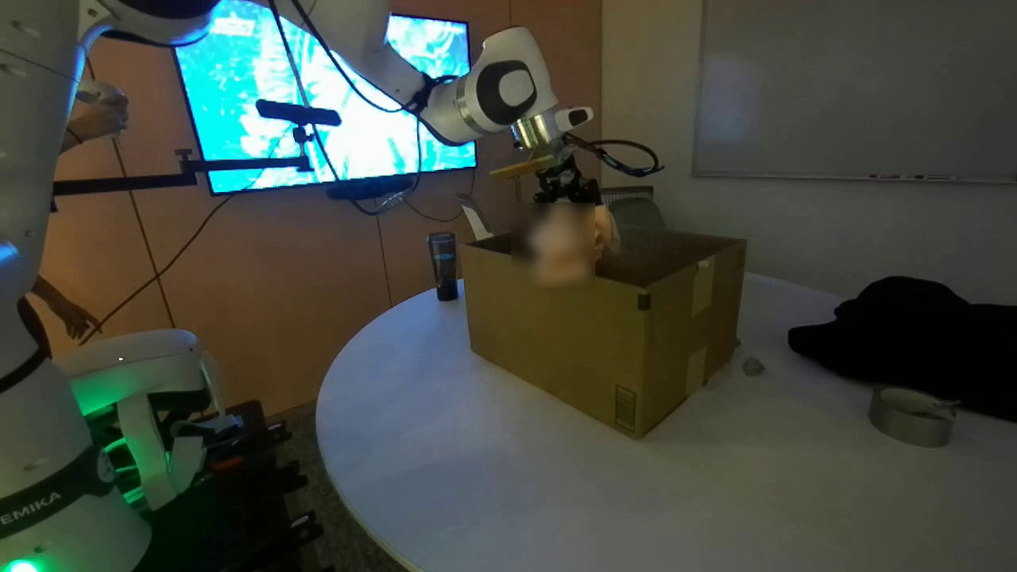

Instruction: Put the black marker on the towel then fold the towel twice and put it in the box.

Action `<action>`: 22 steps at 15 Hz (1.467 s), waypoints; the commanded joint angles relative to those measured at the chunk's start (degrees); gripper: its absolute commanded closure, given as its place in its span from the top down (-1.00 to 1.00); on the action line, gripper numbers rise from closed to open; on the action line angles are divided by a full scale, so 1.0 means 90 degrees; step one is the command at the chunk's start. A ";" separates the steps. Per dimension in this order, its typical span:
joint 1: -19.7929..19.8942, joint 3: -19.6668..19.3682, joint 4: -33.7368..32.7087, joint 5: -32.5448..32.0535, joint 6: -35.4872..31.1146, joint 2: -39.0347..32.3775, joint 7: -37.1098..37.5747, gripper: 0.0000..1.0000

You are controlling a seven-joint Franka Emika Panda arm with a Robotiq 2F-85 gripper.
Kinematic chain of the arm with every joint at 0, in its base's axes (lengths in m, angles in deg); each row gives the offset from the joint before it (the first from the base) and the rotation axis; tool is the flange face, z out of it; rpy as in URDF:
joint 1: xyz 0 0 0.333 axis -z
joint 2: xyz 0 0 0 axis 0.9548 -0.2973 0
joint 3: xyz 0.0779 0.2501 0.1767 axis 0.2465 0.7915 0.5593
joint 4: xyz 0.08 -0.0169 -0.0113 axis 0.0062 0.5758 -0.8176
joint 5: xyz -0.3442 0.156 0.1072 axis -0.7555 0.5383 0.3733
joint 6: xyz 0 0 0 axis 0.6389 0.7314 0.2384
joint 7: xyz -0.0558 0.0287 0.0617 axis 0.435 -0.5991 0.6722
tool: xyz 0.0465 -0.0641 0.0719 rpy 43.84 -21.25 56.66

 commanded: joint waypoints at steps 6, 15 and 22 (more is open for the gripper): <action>-0.0041 0.0036 -0.0709 0.0207 -0.0498 -0.1210 -0.0111 -1.00; 0.0150 0.0119 -0.0649 0.0269 -0.0267 -0.1072 -0.0600 0.55; 0.0491 0.0077 0.0254 0.0472 0.0763 0.0430 -0.0902 1.00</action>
